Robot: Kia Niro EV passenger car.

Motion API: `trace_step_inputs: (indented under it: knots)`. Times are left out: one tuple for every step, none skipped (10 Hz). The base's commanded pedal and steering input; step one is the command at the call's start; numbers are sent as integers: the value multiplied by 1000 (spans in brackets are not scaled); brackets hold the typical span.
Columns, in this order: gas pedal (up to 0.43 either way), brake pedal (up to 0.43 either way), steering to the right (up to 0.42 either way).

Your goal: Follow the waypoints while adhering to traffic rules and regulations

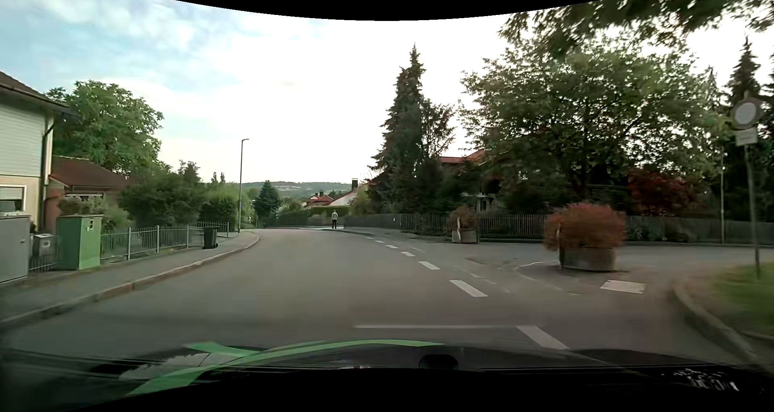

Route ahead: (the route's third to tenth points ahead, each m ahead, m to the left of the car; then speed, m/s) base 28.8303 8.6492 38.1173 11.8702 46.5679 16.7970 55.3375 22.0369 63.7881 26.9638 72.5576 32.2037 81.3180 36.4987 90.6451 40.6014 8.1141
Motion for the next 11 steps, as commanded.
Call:
trace_step_inputs:
  knots:
    - [110,0,-76]
    - [110,0,-73]
    - [67,0,-72]
    - [67,0,-72]
    - [67,0,-72]
    - [67,0,-72]
    - [67,0,-74]
    - [87,0,-74]
    - [98,0,-74]
    - [98,0,-74]
    - [110,0,-73]
